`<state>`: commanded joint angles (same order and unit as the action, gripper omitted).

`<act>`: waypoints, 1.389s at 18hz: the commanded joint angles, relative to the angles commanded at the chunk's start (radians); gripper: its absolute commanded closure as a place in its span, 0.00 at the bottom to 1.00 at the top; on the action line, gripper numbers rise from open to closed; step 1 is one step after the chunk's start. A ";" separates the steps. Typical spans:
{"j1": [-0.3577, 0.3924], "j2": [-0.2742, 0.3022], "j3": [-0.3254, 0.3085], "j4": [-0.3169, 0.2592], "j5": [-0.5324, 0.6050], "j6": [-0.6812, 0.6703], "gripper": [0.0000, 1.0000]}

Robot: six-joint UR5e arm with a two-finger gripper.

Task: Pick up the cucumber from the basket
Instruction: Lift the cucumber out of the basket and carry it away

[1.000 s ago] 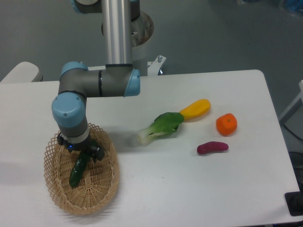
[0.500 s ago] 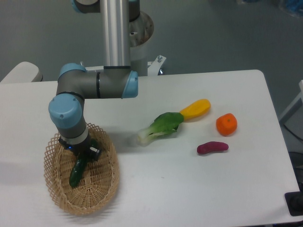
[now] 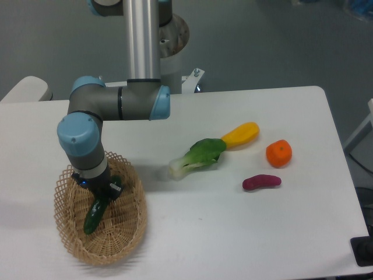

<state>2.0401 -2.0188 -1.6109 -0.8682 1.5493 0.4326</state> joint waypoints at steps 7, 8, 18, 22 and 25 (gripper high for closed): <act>0.149 0.041 0.126 -0.092 -0.012 0.104 0.83; 0.178 0.046 0.135 -0.110 -0.015 0.147 0.83; 0.518 0.080 0.141 -0.245 -0.051 0.656 0.83; 0.629 0.081 0.144 -0.255 -0.055 0.850 0.83; 0.672 0.071 0.147 -0.258 -0.061 0.937 0.83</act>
<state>2.7120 -1.9481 -1.4635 -1.1259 1.4880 1.3696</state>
